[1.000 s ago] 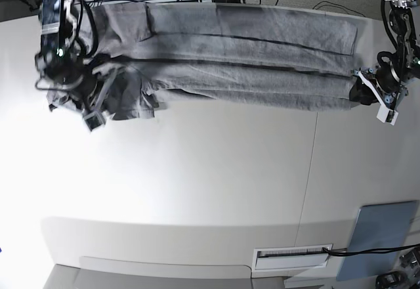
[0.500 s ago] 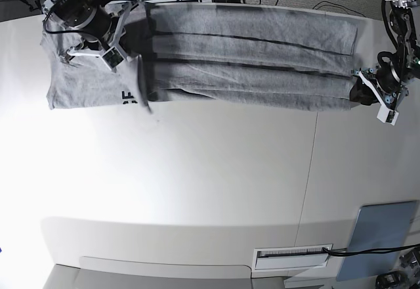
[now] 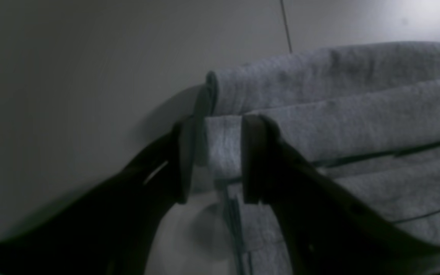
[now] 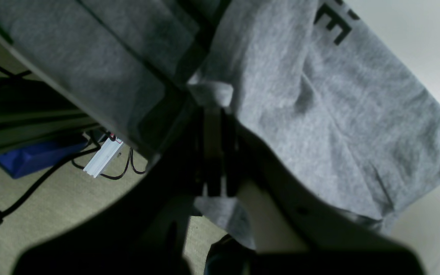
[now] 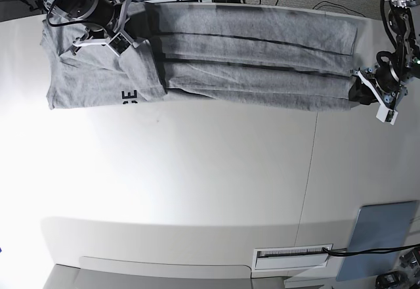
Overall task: Fold the T-shirt properly
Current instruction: 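Grasp the shirt end near the left gripper and lift it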
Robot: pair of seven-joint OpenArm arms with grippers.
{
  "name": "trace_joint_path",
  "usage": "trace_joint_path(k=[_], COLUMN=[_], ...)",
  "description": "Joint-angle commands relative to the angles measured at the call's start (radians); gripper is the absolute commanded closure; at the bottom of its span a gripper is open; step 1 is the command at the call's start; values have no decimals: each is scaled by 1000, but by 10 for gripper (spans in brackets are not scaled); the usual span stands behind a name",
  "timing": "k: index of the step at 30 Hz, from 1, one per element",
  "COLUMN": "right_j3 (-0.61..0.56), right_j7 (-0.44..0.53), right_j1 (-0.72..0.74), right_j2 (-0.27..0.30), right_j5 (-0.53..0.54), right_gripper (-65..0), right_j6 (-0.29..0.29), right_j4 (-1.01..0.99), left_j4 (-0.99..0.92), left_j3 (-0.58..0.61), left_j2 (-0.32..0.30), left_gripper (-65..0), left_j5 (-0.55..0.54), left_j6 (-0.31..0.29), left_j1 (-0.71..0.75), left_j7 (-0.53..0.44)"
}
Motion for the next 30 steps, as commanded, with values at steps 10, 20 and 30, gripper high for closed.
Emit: trace_joint_path(k=[10,20,30], right_j3=[4,5,5], right_j7=[26,31,32], right_j1=[-3,-2,-2], right_j2=[9,9,9], right_j5=[54,46,-44], right_gripper=[-249,-249,-249], right_j6=[-1,-3,-70], right_j4=[17,17,17], left_j4=[15,15,1], left_j3=[-10,-10,-10], left_j2=[-22,-27,-27], left_gripper=[-220,-265,-327], left_j5=[-11,-34,-56], left_j6=[-3,-6,20], left_j1=[-8,-8,60], left_j7=[-18,-11,-19])
